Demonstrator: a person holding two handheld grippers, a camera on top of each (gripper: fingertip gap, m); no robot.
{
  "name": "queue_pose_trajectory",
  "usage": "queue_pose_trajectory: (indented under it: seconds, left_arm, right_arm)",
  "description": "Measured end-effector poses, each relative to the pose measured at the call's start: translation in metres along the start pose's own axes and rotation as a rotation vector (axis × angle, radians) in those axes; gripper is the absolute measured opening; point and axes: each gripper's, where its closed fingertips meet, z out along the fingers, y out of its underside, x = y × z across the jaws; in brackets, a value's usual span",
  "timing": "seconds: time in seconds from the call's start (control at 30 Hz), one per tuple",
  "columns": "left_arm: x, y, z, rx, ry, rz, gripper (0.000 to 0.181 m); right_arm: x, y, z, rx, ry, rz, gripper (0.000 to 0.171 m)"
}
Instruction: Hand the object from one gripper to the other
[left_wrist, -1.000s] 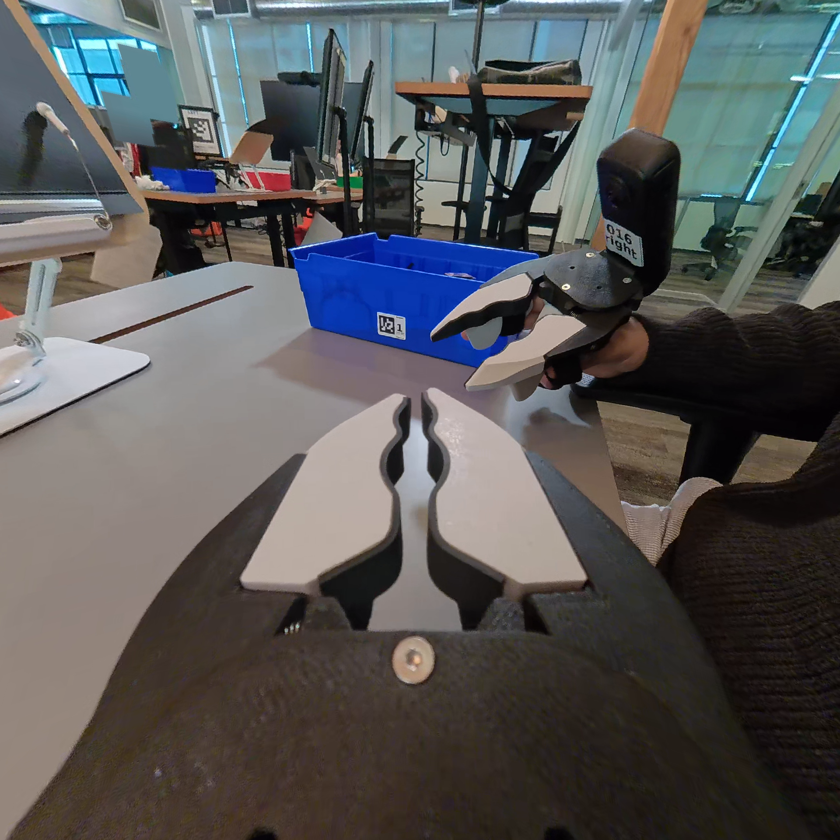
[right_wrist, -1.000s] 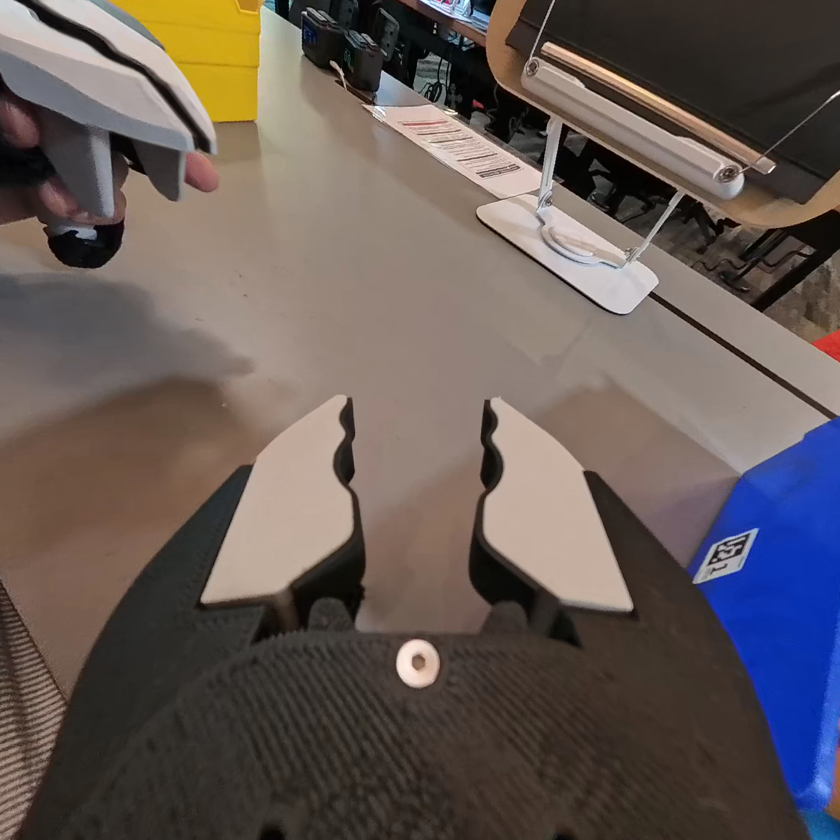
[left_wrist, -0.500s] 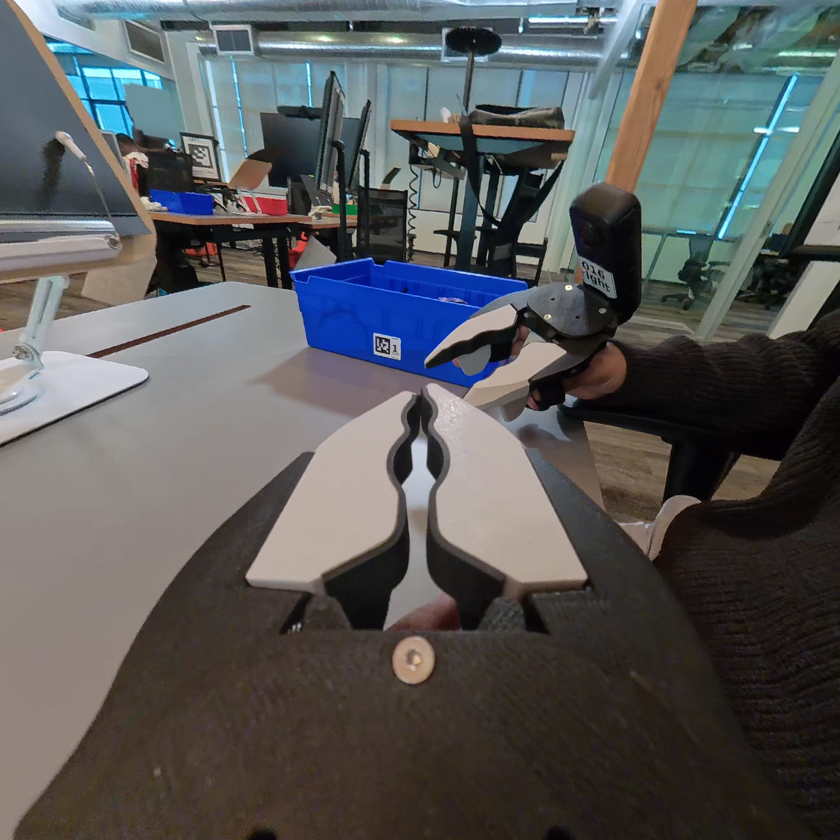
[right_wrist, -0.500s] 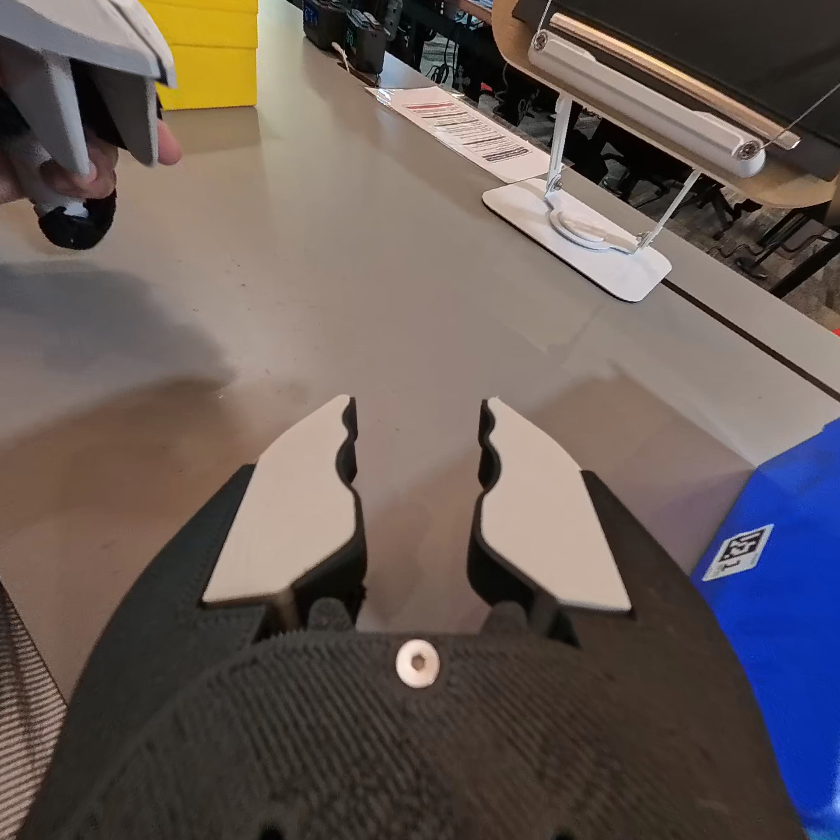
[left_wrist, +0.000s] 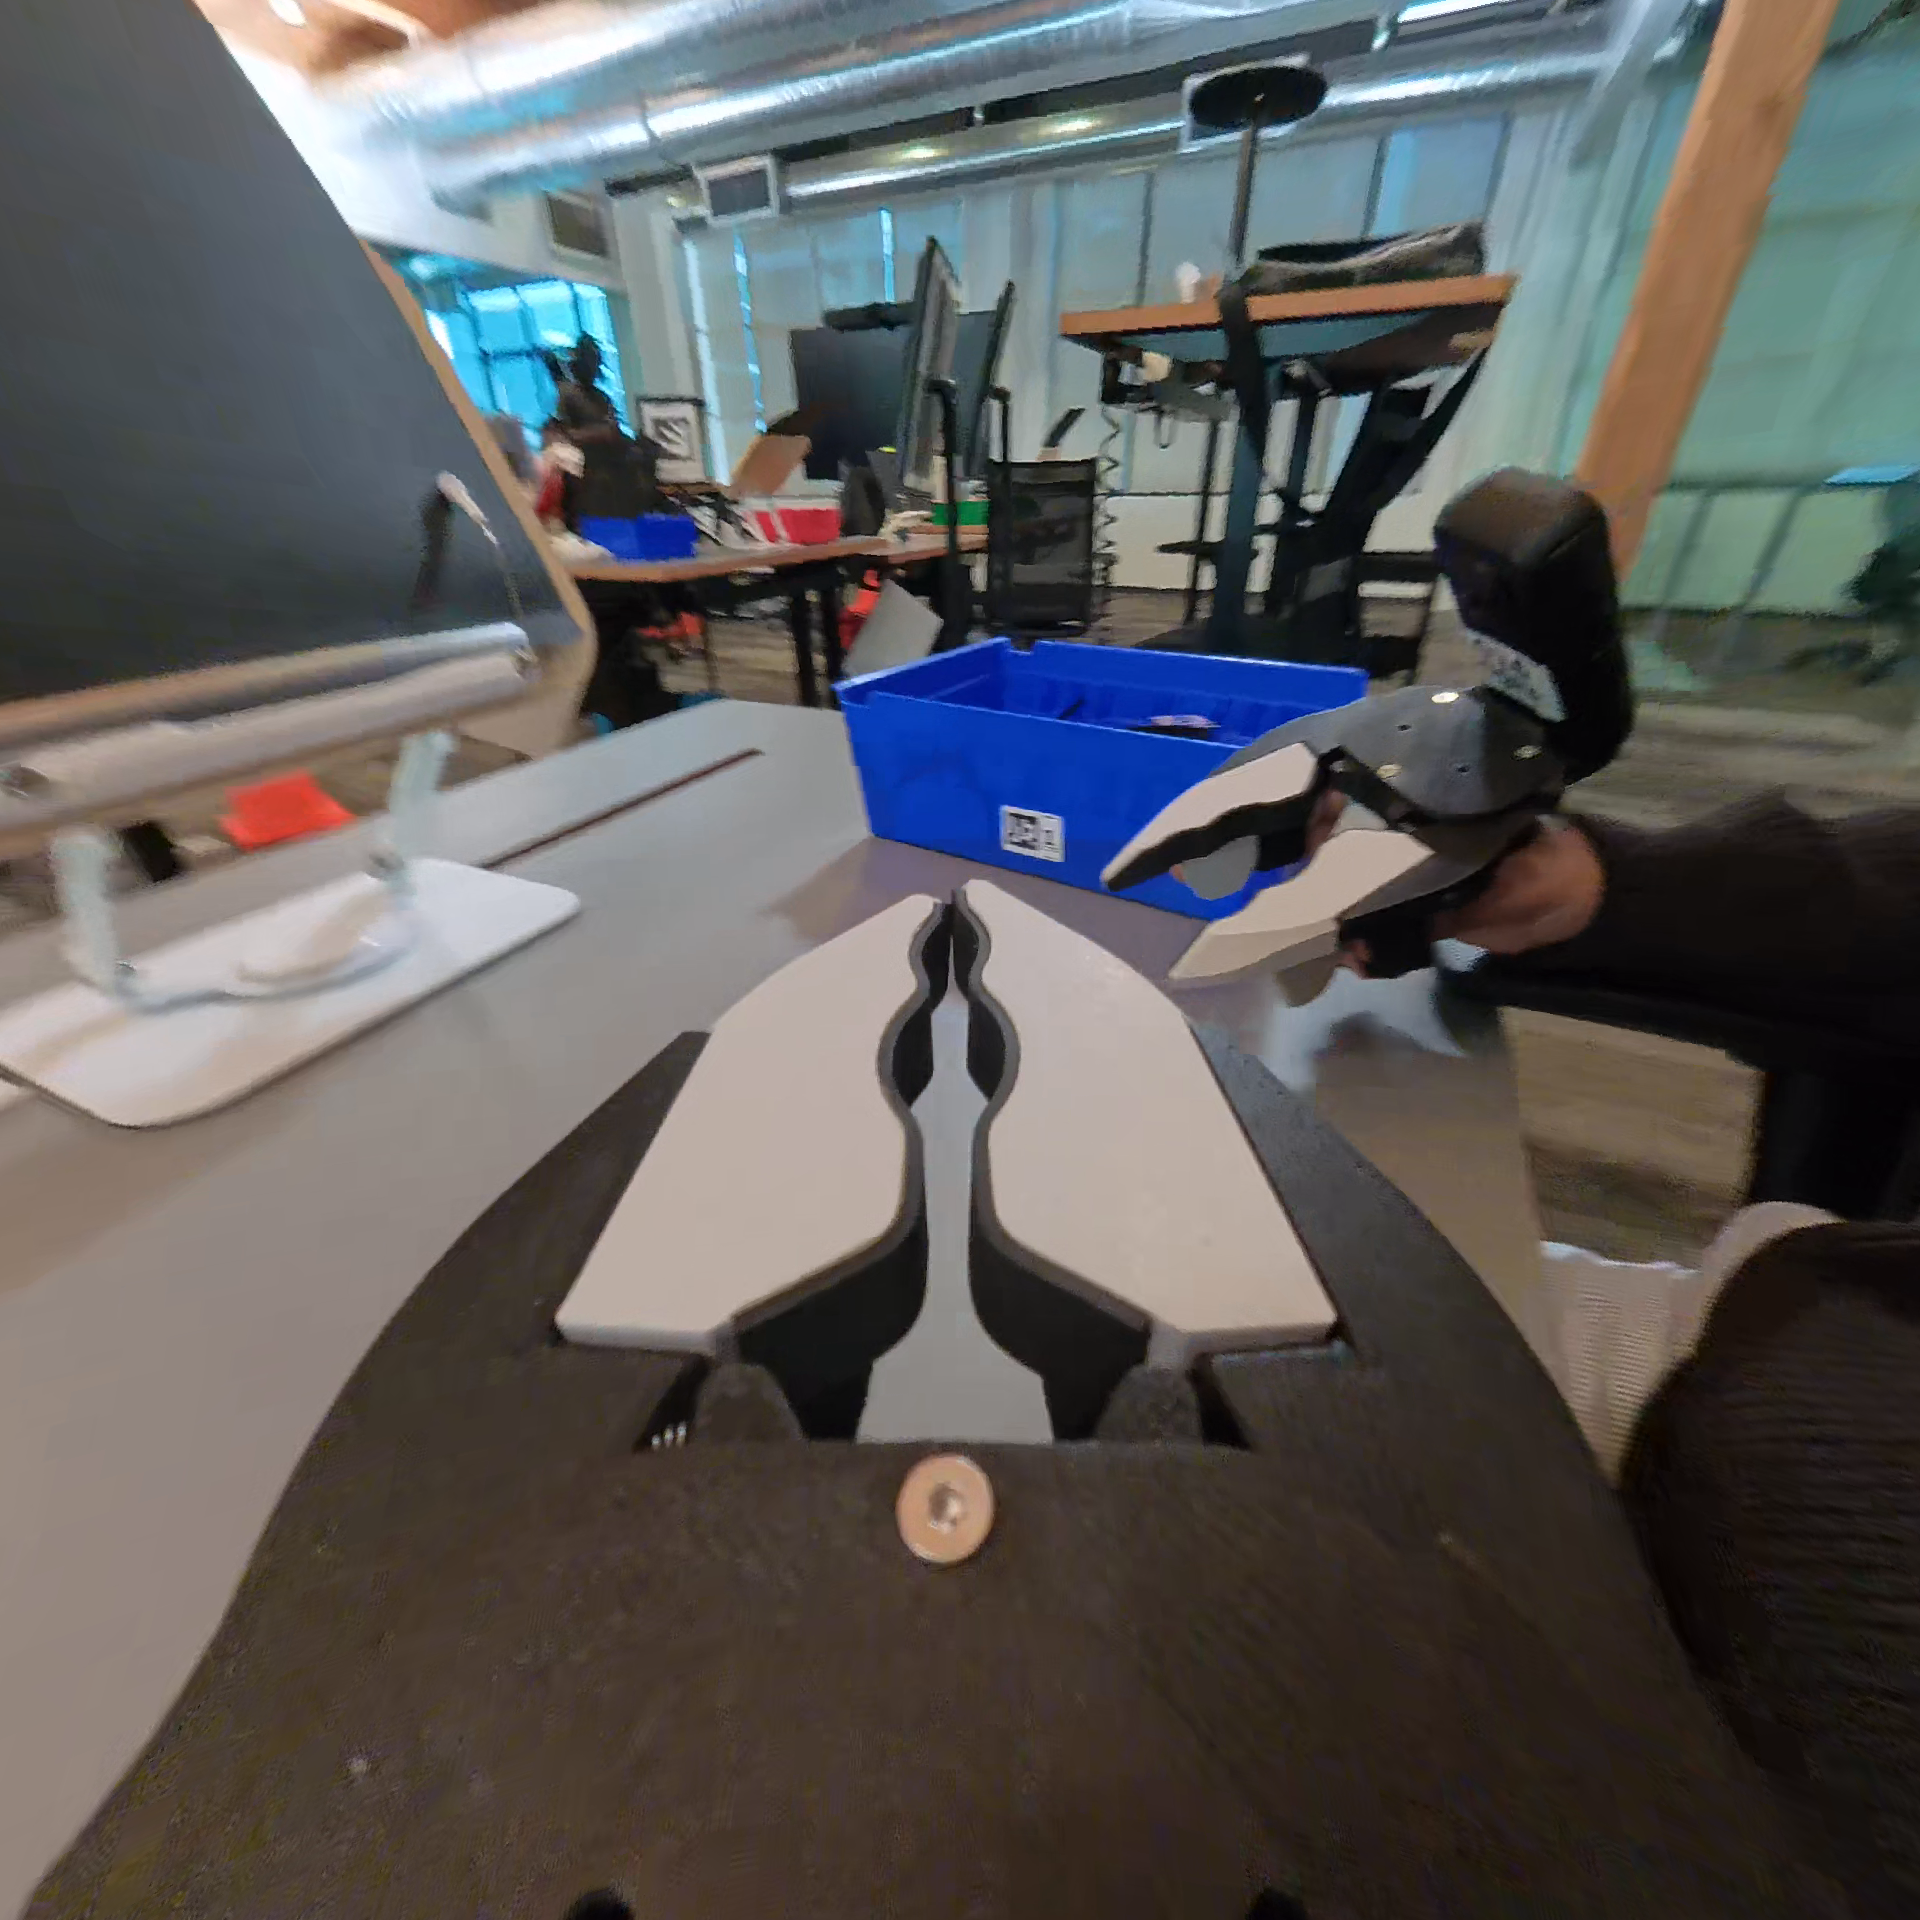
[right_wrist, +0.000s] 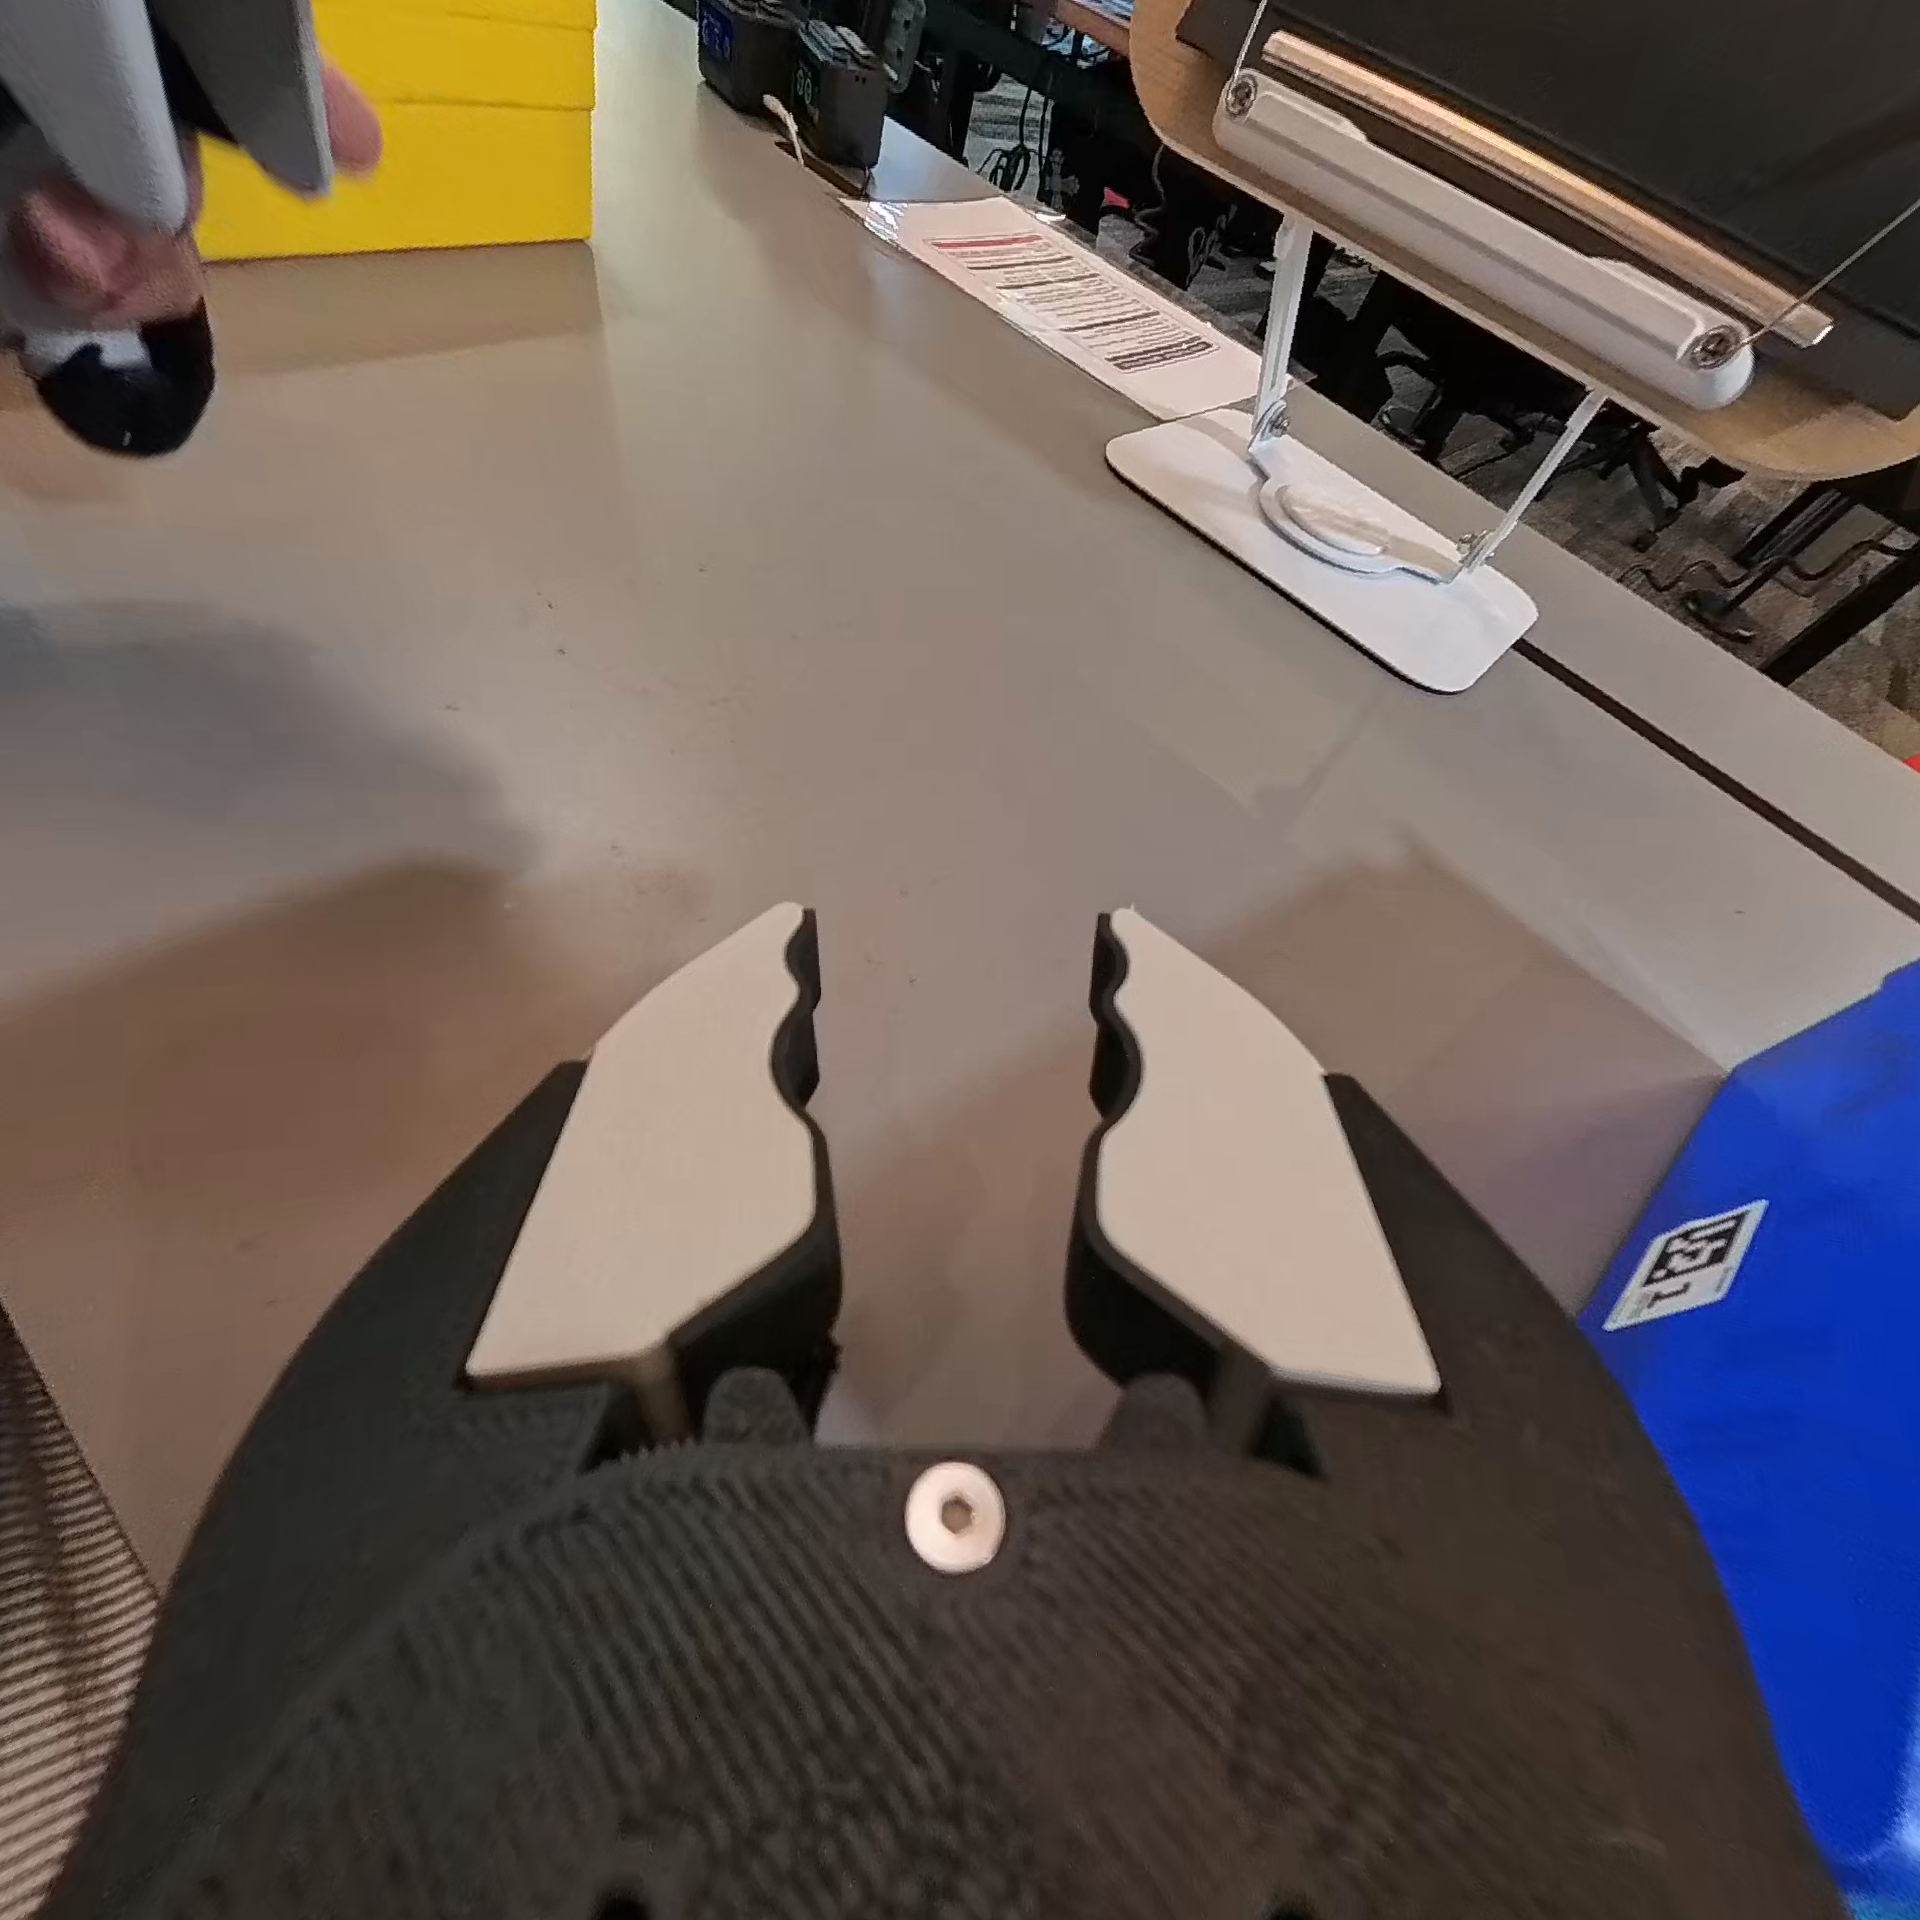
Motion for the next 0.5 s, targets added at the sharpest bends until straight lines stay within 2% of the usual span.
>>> queue_pose_trajectory:
  seconds: [0.03, 0.07, 0.1, 0.2, 0.3, 0.4, 0.5]
  left_arm:
    - [-0.004, -0.006, -0.002, 0.004, -0.045, 0.043, 0.016]
    - [-0.011, -0.015, -0.004, 0.011, -0.103, 0.076, 0.042]
    - [-0.019, -0.024, -0.007, 0.002, -0.157, 0.111, 0.058]
    - [-0.055, -0.062, -0.035, -0.027, -0.371, 0.227, 0.082]
    - [-0.108, -0.097, -0.089, -0.111, -0.633, 0.274, 0.117]
    - [-0.158, -0.108, -0.158, -0.207, -0.856, 0.169, 0.134]
    - [-0.195, -0.088, -0.214, -0.26, -0.953, -0.07, 0.14]
  right_arm:
    - [0.0, -0.001, 0.0, 0.003, -0.001, 0.0, 0.051]
    - [-0.001, -0.001, -0.001, 0.005, -0.002, 0.0, 0.051]
    - [-0.002, -0.002, -0.001, 0.006, -0.002, -0.001, 0.051]
    - [-0.005, -0.006, -0.003, 0.019, -0.002, -0.002, 0.051]
    - [-0.012, -0.008, -0.003, 0.021, -0.016, -0.012, 0.051]
    - [-0.017, -0.008, -0.002, 0.015, -0.028, -0.03, 0.051]
    - [-0.022, -0.008, -0.001, 0.013, -0.048, -0.041, 0.051]
